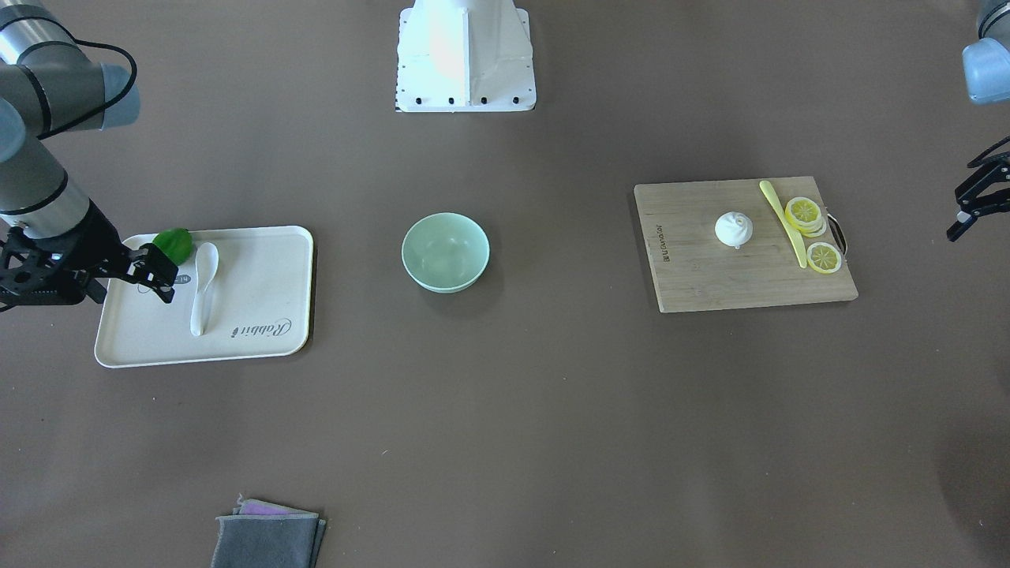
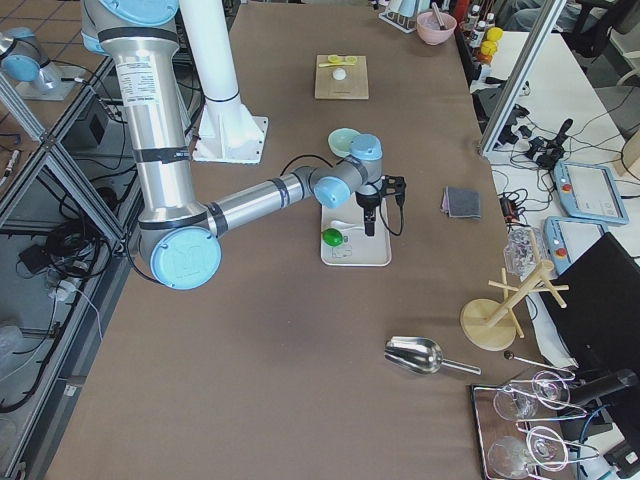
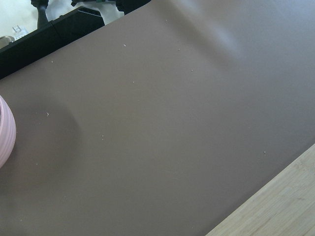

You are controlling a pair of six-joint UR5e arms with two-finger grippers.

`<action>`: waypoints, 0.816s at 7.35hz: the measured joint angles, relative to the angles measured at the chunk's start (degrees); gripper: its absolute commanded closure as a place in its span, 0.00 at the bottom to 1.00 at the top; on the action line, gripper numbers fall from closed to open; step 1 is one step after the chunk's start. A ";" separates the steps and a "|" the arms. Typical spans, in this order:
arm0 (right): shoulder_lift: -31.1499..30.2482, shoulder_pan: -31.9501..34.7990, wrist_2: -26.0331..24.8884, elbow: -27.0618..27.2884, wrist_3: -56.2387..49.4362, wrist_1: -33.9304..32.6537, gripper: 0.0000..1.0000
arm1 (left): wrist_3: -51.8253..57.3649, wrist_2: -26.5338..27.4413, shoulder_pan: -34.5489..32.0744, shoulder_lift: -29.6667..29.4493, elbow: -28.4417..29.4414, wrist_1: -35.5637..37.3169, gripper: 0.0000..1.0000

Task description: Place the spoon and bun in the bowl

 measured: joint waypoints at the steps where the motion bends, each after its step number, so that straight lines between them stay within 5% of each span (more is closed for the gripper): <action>1: 0.46 -1.85 -1.53 -1.72 1.43 1.91 0.21 | 0.03 0.00 0.02 0.03 0.03 0.00 0.02; 4: 0.69 -5.31 -3.13 -2.72 4.47 2.89 0.30 | 0.02 0.00 0.07 0.06 0.12 0.07 0.02; 6: 0.62 -6.56 -4.08 -2.63 5.92 2.96 0.52 | 0.05 0.01 0.26 0.05 0.15 0.07 0.02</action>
